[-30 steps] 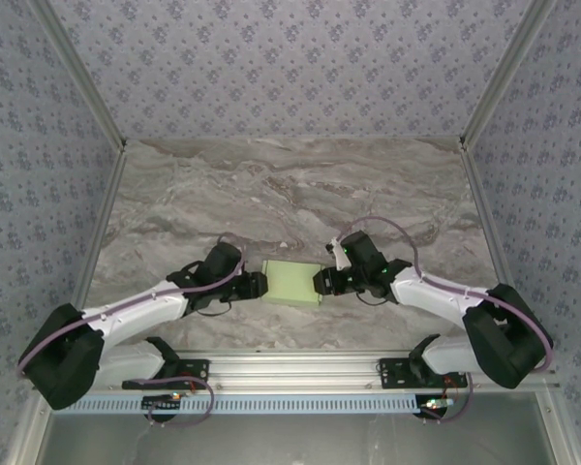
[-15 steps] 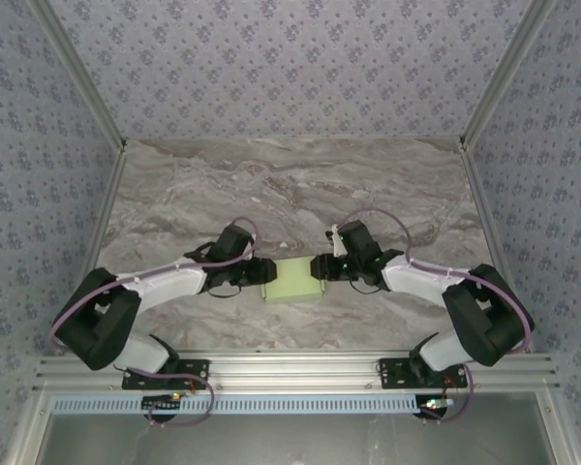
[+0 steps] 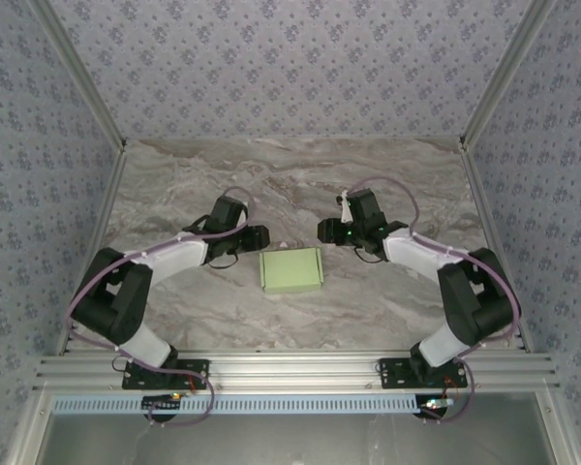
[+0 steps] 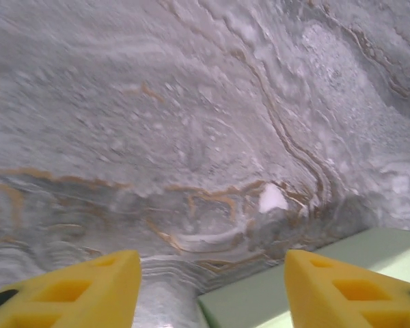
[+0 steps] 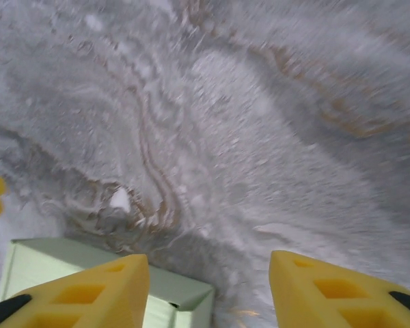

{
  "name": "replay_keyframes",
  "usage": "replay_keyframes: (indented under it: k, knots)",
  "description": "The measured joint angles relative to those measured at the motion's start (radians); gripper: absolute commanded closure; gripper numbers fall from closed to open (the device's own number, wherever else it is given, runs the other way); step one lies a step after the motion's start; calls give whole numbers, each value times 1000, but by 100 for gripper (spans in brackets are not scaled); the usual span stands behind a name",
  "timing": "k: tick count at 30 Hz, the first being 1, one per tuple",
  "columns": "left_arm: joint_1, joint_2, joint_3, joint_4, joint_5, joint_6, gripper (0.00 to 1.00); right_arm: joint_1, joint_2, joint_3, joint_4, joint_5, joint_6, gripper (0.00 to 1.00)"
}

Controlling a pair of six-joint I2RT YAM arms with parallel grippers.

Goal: Fold the paper box

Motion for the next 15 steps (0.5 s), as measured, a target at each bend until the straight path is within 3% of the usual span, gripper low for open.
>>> replay_keyframes:
  k: [3,8,15]
  knots:
    - [0,-154,-86,14,-118,54,15,11,-124,-1,-78,166,-80,30]
    - [21,-431,-210,79,-344,167,5,-5,-332,-55,-103,483,-208,13]
    - [191,-513,-297,181,-523,272,1,-203,-394,-286,25,684,-281,2]
